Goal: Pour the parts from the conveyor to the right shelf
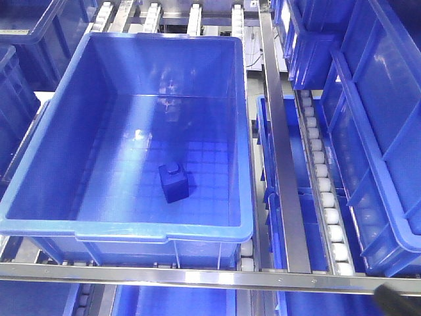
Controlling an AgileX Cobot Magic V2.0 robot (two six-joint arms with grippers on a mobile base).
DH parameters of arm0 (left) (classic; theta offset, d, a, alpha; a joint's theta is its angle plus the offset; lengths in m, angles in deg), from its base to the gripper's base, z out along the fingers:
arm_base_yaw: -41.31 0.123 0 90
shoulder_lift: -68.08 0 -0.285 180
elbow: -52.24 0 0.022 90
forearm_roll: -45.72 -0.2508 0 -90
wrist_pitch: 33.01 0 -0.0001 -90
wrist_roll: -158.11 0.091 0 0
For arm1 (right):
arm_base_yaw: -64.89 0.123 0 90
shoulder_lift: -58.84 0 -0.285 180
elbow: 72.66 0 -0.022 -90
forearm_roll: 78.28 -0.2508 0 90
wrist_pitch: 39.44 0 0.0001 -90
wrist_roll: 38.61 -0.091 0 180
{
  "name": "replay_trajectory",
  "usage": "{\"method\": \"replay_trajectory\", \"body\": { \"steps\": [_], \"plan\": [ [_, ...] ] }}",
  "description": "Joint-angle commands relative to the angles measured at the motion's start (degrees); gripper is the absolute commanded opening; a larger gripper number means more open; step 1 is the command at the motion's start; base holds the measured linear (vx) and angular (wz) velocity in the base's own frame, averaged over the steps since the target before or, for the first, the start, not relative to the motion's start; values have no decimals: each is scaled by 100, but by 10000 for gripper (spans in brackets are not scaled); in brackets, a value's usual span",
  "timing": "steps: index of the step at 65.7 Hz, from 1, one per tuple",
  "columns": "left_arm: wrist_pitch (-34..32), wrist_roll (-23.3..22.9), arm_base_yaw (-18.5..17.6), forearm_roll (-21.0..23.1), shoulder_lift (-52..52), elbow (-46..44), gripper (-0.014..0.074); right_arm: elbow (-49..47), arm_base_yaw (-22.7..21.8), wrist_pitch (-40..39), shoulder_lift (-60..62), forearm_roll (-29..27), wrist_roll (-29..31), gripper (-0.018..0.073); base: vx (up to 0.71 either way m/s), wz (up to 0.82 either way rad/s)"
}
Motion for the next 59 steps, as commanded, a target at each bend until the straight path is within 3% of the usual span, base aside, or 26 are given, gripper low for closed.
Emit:
{"method": "replay_trajectory", "body": {
  "steps": [1,14,28,35,59],
  "plan": [
    [-450,-49,-28,45,60,-110,-6,55,-585,-401,69,18,52,-5,0,0],
    [-450,-49,-28,45,60,-110,-6,55,-1863,-592,69,12,52,-5,0,0],
    [-450,-49,-28,45,60,-110,-6,55,-2747,-1172,69,66,52,-5,0,0],
    [-450,-49,-28,45,60,-110,-6,55,-2793,-1467,69,92,52,-5,0,0],
    [-450,-49,-28,45,60,-110,-6,55,-2793,-1377,69,430,52,-5,0,0]
  ]
}}
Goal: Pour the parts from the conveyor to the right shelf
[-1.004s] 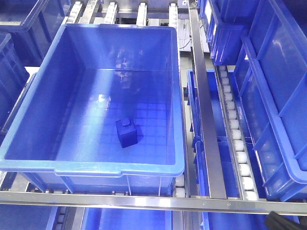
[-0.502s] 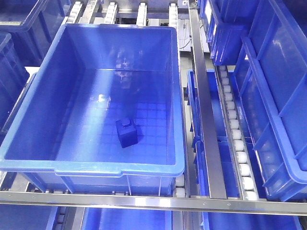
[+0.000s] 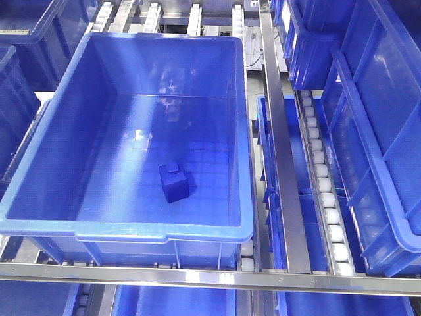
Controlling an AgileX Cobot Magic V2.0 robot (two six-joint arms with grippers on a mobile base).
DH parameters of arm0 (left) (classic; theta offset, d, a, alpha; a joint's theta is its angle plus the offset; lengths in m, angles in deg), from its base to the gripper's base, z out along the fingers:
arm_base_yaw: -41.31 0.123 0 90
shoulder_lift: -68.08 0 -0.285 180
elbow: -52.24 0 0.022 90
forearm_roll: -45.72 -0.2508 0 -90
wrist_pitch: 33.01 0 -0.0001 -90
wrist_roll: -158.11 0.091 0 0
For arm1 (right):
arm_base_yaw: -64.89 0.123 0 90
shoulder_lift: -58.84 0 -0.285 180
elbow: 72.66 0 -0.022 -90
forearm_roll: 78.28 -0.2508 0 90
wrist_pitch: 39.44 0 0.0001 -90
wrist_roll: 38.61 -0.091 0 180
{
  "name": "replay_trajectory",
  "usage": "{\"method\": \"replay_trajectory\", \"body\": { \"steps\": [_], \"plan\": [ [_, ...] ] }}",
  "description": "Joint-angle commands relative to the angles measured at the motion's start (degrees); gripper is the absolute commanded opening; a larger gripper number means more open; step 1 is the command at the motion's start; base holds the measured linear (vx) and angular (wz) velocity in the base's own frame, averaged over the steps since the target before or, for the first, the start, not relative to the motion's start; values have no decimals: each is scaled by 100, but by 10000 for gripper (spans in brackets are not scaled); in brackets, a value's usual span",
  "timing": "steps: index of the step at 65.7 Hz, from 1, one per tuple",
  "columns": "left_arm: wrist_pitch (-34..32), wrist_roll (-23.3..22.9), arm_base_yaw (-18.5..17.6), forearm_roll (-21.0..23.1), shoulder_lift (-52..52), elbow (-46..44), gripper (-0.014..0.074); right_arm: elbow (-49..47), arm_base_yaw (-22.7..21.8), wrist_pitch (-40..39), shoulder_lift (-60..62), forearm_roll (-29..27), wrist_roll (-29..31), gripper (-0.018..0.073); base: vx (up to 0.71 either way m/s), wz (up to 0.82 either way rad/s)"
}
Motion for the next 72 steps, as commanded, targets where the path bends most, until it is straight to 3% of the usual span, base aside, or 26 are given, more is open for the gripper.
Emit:
{"method": "replay_trajectory", "body": {
  "steps": [1,72],
  "plan": [
    [-455,-49,-28,45,60,-110,-6,55,-45,-422,69,92,52,-5,0,0],
    [-455,-49,-28,45,60,-110,-6,55,-56,-382,74,91,52,-5,0,0]
  ]
}}
